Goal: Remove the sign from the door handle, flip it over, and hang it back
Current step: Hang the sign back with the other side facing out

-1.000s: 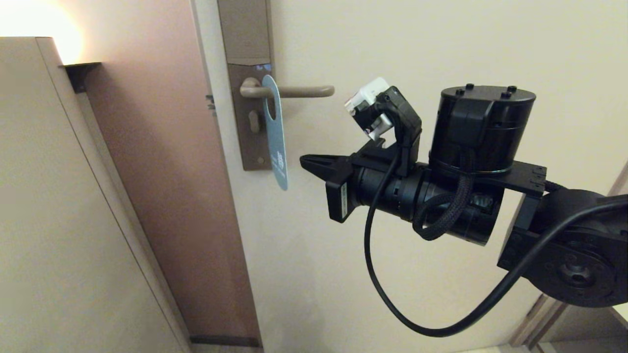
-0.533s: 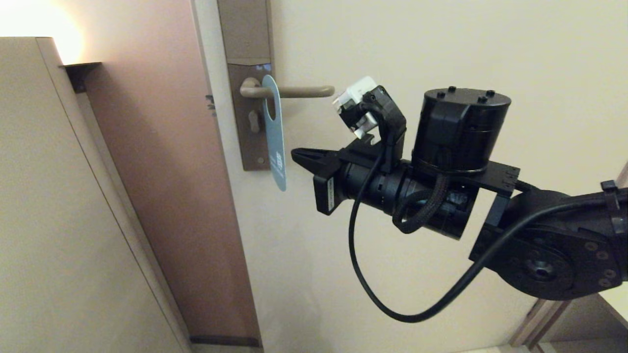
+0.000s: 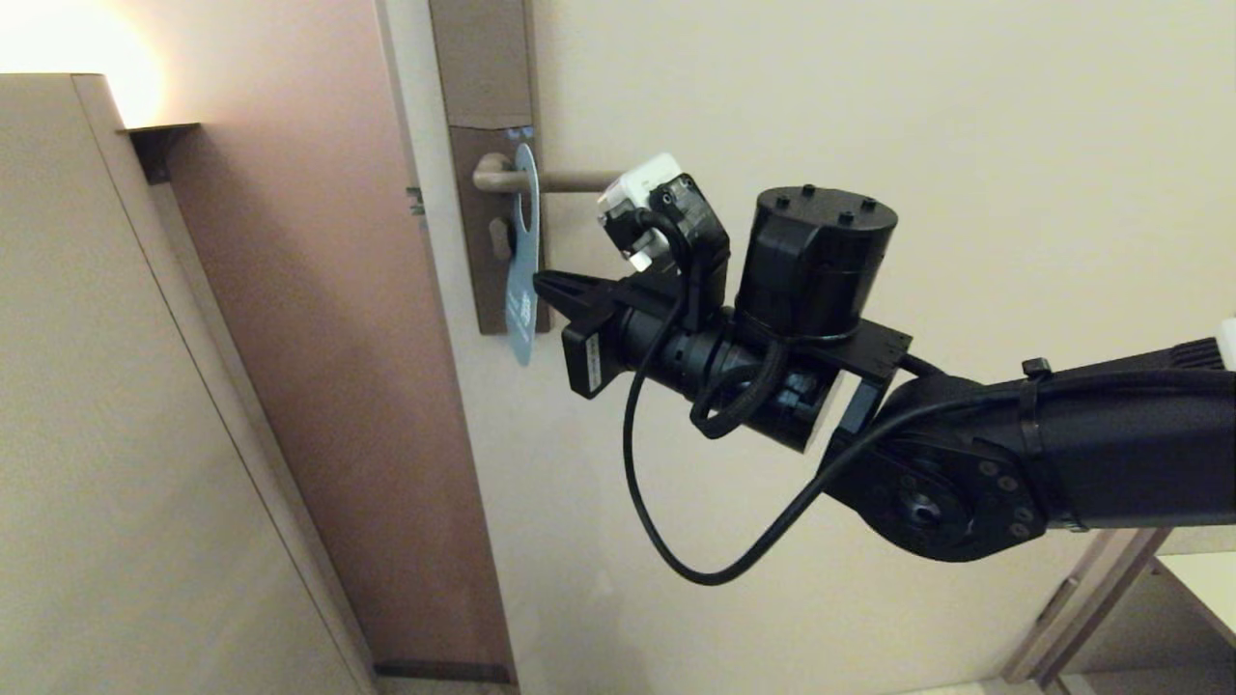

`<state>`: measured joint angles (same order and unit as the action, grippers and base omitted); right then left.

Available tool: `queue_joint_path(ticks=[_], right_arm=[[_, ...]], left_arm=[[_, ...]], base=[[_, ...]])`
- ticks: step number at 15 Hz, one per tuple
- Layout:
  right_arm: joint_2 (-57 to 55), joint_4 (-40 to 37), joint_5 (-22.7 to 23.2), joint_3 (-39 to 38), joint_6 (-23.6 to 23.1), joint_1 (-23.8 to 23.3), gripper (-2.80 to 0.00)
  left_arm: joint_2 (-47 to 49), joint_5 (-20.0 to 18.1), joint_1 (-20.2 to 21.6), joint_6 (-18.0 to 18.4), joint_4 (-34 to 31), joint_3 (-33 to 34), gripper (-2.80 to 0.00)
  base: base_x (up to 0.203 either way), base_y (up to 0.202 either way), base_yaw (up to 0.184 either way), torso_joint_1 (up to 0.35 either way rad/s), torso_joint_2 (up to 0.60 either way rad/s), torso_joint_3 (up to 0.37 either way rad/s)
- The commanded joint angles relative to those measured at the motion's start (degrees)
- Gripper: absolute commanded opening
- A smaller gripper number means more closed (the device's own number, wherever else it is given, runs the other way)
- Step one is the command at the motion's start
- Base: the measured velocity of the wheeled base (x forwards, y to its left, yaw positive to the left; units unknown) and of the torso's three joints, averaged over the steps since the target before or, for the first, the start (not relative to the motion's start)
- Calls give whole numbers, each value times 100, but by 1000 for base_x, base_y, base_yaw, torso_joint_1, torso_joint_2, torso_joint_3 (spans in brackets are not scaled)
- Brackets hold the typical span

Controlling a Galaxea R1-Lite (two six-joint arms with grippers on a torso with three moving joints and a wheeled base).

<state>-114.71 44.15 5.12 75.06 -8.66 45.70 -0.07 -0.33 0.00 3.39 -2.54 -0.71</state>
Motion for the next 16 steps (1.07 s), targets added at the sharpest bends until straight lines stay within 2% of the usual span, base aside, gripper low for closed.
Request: queue_joint_path(ticks=[1, 4, 11, 16], right_arm=[[-328, 14, -11, 299, 4, 0, -280], [-589, 14, -11, 854, 4, 0, -280], [-361, 32, 15, 731, 95, -74, -280], [-586, 32, 34, 1281, 8, -65, -280]], left_arm=[[7, -2, 0, 3, -1, 0, -280], [7, -2, 0, 3, -1, 0, -280], [7, -2, 0, 3, -1, 0, -280], [7, -2, 0, 3, -1, 0, -280]], base=[[0, 0, 0, 0, 0, 0], [0, 0, 0, 0, 0, 0], [0, 0, 0, 0, 0, 0], [0, 0, 0, 0, 0, 0]])
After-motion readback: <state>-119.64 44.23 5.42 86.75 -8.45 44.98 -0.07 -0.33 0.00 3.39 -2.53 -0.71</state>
